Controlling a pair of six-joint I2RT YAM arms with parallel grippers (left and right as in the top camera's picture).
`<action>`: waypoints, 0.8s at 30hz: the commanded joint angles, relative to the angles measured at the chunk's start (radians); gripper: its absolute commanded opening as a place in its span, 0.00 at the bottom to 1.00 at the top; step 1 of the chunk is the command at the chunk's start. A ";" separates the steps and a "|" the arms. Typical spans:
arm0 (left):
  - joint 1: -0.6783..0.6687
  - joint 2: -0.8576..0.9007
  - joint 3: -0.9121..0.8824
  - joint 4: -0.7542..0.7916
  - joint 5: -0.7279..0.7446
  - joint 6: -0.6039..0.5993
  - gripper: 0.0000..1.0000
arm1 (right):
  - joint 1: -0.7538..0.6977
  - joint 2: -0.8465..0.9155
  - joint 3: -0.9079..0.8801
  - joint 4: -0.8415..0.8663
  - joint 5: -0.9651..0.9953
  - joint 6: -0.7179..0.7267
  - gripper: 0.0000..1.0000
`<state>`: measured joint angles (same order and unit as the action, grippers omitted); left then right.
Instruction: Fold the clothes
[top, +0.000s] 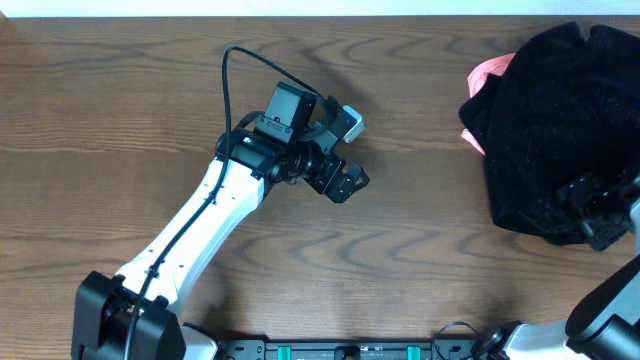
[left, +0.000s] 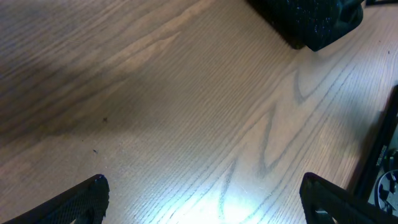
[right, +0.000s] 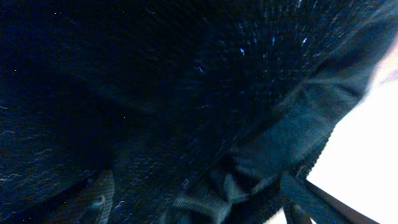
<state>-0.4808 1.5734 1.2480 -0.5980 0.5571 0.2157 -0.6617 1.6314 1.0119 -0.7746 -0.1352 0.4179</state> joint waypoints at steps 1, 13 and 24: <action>-0.003 0.002 0.014 -0.006 0.000 -0.003 0.98 | -0.006 -0.015 -0.090 0.098 0.002 0.042 0.83; -0.003 0.002 0.014 -0.007 -0.035 -0.003 0.98 | -0.005 -0.017 -0.203 0.487 -0.191 0.037 0.76; -0.003 0.002 0.014 -0.007 -0.035 -0.003 0.98 | -0.003 -0.136 -0.090 0.337 -0.295 -0.008 0.71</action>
<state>-0.4808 1.5734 1.2480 -0.6022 0.5331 0.2134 -0.6617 1.5692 0.8715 -0.4145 -0.3756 0.4393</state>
